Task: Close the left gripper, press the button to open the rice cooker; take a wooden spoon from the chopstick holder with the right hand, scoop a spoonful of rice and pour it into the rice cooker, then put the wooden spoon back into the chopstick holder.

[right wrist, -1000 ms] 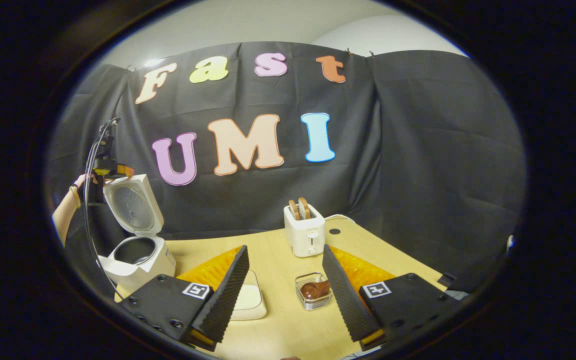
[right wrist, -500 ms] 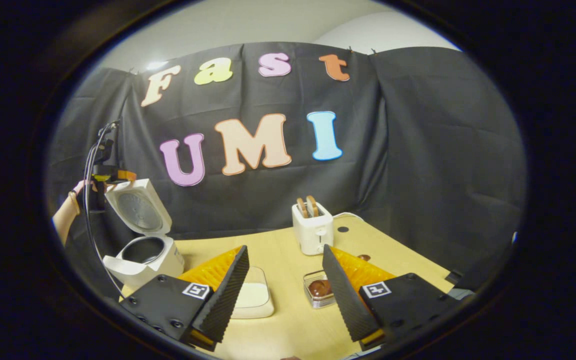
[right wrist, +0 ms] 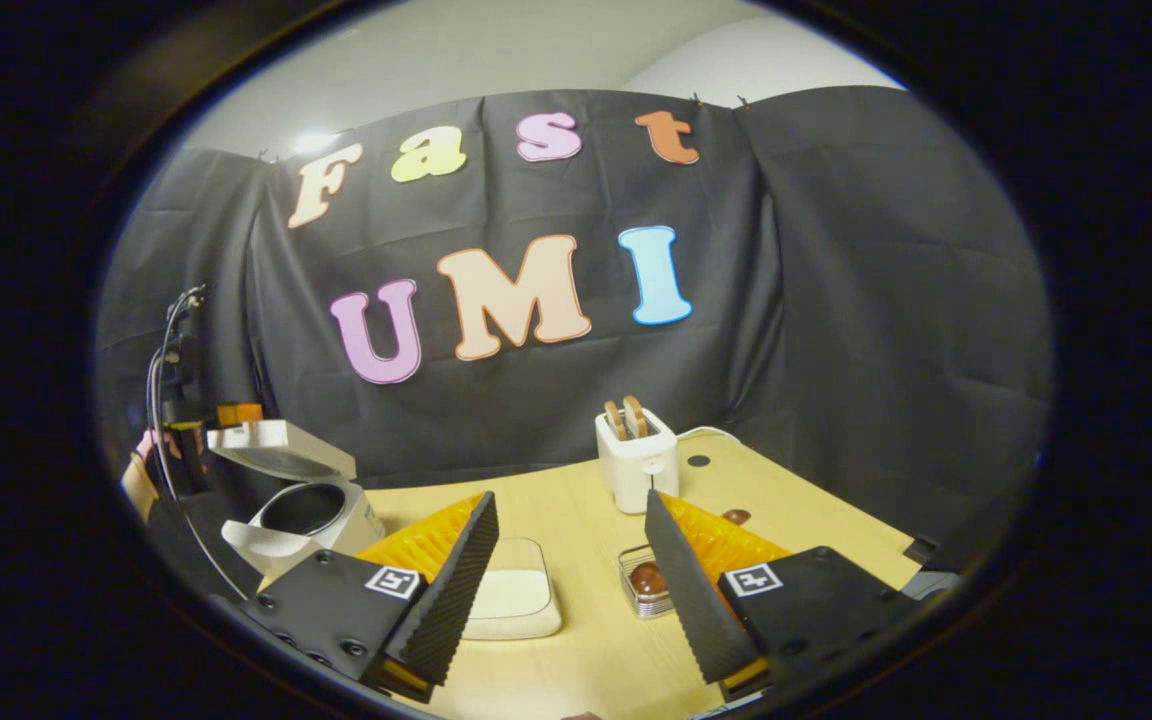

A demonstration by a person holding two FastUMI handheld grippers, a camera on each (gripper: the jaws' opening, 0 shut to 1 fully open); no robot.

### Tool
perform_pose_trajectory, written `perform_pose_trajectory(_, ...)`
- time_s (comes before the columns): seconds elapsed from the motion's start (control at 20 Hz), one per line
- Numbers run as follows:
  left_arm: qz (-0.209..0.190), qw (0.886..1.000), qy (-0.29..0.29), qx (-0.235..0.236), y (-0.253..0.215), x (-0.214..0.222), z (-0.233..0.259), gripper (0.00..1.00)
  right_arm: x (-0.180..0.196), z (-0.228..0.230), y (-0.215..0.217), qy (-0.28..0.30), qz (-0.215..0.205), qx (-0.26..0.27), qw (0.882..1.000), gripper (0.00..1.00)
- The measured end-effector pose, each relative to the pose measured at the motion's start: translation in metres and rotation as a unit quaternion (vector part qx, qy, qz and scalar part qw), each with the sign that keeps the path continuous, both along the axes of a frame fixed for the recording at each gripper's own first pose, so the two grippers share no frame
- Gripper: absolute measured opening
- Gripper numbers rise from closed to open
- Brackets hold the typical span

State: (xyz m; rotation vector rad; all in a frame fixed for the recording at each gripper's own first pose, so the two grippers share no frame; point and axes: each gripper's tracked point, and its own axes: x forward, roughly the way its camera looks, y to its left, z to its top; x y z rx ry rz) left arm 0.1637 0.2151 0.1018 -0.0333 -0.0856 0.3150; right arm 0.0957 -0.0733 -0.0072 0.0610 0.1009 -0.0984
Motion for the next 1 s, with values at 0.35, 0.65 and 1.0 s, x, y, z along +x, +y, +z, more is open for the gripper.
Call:
perform_pose_trajectory(0.35,-0.012,1.000,0.022,-0.005,-0.012,-0.019,-0.067,0.93,-0.005,0.003,0.006,-0.003,0.005,0.000,1.000,0.96)
perform_pose_trajectory(0.65,-0.010,0.999,0.043,-0.019,-0.012,-0.009,-0.113,0.93,-0.007,-0.003,0.016,0.005,0.013,-0.004,1.000,0.96)
perform_pose_trajectory(1.0,0.003,1.000,-0.006,-0.013,-0.011,-0.004,-0.134,0.94,-0.011,-0.010,0.025,0.017,0.014,-0.005,1.000,0.96)
